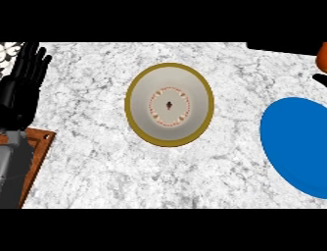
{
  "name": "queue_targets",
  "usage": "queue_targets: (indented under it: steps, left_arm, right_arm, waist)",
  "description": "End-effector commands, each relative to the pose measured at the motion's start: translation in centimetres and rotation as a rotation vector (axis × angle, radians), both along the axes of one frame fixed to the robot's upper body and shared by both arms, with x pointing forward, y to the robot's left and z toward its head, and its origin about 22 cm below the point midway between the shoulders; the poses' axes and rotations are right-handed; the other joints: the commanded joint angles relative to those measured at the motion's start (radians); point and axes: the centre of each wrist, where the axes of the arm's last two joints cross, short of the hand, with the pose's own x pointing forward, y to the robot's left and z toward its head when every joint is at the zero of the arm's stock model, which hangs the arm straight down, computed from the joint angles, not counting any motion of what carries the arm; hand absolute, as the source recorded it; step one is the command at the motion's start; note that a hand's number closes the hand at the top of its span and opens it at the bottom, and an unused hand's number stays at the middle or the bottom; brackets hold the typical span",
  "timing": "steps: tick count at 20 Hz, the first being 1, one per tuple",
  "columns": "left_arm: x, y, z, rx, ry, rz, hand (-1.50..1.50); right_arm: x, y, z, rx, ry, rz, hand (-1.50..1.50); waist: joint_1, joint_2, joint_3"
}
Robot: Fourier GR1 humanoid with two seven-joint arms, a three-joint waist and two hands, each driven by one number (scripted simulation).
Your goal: Pick the squash from the plate and place it in the bowl
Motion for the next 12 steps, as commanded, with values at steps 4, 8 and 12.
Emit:
queue_targets:
  steps: [4,8,12]
  left_arm:
    - [0.3,0.3,0.1,-0.007,0.009,0.032,0.0]
    - [-0.1,0.9,-0.2,0.003,0.026,0.038,0.0]
    - [-0.7,1.8,-1.4,-0.003,0.031,0.063,0.0]
  right_arm:
    - [2.2,1.8,4.7,0.245,0.046,0.267,1.5]
    - [3.2,3.7,6.3,0.346,0.15,0.347,1.5]
    - [4.9,8.9,6.4,0.329,0.222,0.413,1.5]
  waist:
    - [-0.023,-0.011,-0.003]
    - [-0.046,-0.025,-0.004]
    - [-0.054,-0.028,-0.006]
